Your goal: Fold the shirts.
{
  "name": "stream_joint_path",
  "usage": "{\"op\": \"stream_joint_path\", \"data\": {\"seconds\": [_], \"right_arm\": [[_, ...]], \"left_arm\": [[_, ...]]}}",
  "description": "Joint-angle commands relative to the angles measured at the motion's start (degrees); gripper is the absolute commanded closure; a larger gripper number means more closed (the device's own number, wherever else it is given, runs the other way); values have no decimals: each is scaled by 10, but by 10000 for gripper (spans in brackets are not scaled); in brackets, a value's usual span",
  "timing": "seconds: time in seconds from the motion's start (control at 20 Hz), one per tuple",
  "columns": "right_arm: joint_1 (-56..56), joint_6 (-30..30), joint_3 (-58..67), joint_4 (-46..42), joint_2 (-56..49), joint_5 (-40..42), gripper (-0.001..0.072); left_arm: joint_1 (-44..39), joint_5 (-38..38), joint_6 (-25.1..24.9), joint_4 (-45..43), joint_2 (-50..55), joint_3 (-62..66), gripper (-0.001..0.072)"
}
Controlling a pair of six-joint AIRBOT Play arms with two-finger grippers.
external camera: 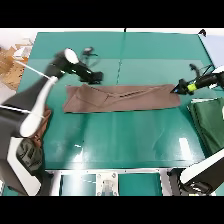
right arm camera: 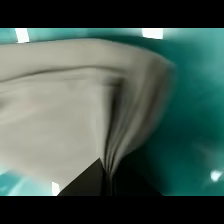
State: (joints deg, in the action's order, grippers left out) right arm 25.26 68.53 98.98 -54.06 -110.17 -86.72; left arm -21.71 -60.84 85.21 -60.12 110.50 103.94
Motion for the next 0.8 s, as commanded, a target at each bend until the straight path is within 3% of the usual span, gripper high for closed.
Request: {"op": "stream_joint_path", "data": {"seconds": [0.0, 0.2, 0.5, 0.65, 0.75], "right_arm": [[0, 0, 1, 35, 70, -61, 697], [-6, 0, 1, 110, 144, -96, 697], [-10, 0, 1, 143, 192, -108, 697], [-10, 0, 1, 143, 192, -109, 697], [-13, 2, 1, 154, 193, -110, 697]], "left_arm": [[-95, 108, -24, 59, 51, 1, 684], [-157, 194, -32, 83, 82, 2, 683], [-167, 191, -31, 100, 102, 2, 684], [-156, 154, -28, 104, 98, 17, 683], [-133, 51, -28, 96, 98, 70, 684]]}}
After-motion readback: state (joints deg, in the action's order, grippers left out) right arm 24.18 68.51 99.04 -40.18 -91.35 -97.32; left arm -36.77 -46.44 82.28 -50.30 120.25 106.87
